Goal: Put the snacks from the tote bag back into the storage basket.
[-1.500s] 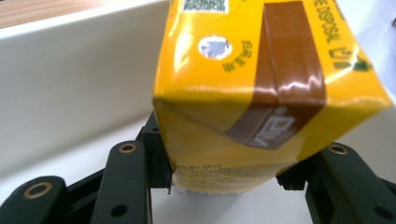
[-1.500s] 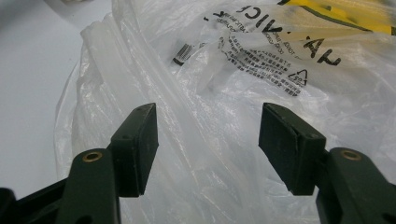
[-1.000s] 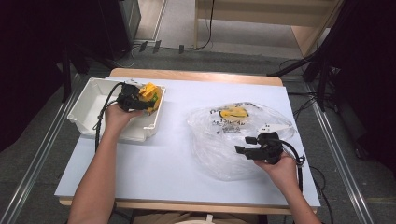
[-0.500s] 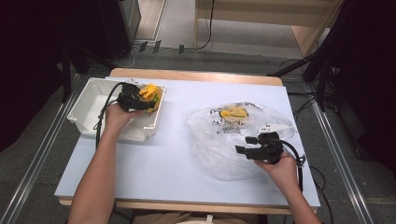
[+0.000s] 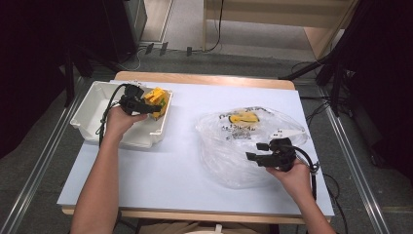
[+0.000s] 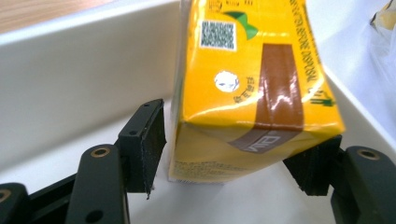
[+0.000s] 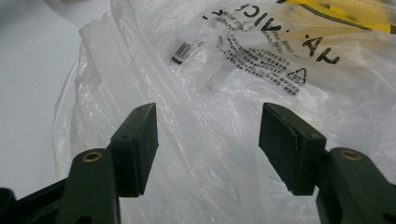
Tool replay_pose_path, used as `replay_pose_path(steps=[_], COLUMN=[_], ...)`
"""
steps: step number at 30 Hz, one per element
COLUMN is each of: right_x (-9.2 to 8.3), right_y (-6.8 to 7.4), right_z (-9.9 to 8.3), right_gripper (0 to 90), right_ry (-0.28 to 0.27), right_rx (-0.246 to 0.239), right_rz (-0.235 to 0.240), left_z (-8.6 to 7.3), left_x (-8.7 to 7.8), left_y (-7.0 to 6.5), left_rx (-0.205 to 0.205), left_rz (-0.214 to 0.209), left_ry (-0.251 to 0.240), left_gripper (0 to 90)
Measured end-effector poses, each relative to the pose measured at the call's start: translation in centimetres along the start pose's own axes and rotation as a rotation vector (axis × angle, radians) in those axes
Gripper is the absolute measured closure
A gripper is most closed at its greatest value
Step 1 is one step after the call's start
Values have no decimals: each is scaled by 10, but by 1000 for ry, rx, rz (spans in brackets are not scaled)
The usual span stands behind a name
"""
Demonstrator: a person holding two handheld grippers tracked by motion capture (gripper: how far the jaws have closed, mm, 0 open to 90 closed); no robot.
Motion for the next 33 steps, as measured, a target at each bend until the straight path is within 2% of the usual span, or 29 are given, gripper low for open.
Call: replay_pose_path(steps=[4, 12, 18, 23, 28, 33], right_x=[-1, -1, -2, -1, -2, -3], right_y=[-1, -1, -2, -1, -2, -3], right_z=[-1, -1, 1, 2, 2, 3], right_gripper=[385, 385, 385, 384, 384, 384], right_ry=[-2, 0, -6, -2, -8, -16], right_rx=[0, 6, 2, -3, 0, -4], right_rz=[-3, -1, -2, 2, 7, 8], left_z=[1, -2, -8, -12, -17, -22], left_x=[-6, -17, -22, -26, -31, -31], left_y=[-1, 1, 0, 1, 3, 3], left_rx=[-14, -36, -33, -36, -54, -58], left_rz=[5, -24, -5, 4, -26, -37], left_ry=[1, 16, 29, 19, 15, 21], left_gripper=[364, 364, 366, 385, 408, 447])
Point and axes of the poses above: each handheld gripper's, and its own axes: x roughly forward along the jaws, z roughly out of its top, y roughly to its left, the point moved 5 cm from there along x, roughly forward along the jaws, and after that the axes turned 13 degrees about y, right-handed, at the moved point
